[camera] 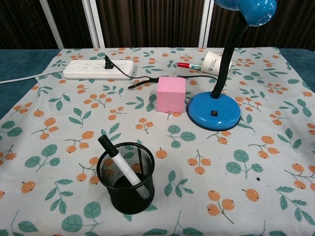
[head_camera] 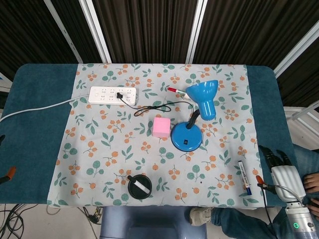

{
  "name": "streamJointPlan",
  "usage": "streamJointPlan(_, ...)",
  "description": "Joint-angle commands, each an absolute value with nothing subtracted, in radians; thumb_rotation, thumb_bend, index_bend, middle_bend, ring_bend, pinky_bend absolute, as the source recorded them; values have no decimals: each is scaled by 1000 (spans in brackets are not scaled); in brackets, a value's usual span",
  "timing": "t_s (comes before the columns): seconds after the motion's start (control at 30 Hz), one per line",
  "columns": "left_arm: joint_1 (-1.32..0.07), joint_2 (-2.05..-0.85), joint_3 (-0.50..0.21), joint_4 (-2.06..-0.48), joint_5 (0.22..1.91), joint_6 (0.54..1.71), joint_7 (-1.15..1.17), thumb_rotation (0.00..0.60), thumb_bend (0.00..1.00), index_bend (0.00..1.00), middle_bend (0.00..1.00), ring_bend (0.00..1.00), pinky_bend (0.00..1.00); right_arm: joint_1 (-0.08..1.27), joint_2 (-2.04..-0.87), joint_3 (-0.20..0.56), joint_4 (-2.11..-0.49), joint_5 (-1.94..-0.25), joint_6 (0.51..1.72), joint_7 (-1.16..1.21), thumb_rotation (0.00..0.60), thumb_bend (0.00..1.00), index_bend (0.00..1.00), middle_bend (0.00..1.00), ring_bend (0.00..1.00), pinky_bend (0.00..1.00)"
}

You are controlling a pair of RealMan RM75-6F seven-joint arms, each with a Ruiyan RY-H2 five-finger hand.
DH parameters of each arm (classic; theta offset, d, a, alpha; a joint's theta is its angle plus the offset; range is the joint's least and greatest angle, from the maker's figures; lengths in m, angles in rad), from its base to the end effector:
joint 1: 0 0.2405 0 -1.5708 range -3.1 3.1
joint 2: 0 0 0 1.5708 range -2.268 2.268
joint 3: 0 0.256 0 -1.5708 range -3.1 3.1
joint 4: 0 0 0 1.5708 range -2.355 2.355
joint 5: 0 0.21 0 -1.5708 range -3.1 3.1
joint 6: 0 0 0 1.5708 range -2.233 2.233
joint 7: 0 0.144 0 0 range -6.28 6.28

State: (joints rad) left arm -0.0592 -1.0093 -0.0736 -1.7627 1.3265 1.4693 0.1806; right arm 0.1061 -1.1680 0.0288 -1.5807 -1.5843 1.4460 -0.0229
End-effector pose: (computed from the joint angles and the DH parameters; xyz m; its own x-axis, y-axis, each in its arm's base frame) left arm -0.3146 0.1742 0.1891 0.5007 0.0375 0.8648 0.8497 0.1692 -0.4993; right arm -0.3017 -0.1824 0.1334 0.4116 -0.0522 0.9099 -0.9077 -0.1127 0.4041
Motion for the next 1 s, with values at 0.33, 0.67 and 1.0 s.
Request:
streamJointPlan(0.33, -58, -1009, -76, -1763, 1317, 1469, 182, 600, 279, 36, 44, 0, 98, 302, -1206, 37, -1581, -1608, 1162, 9, 600, 540, 33, 640, 707, 493)
streamJointPlan(0.67, -62, -1009, -75, -1762, 1312, 1458, 184, 600, 279, 35, 44, 0, 98, 466, -1302, 95, -1554, -1496, 915, 15, 600, 562, 33, 727, 775, 625)
streamJointPlan(1.0, -60, -1005, -80, -1759, 1301, 1459, 172, 600, 279, 36, 44, 0, 98, 547, -1384, 123, -1498, -1400, 807, -24, 600, 562, 33, 728, 775, 721)
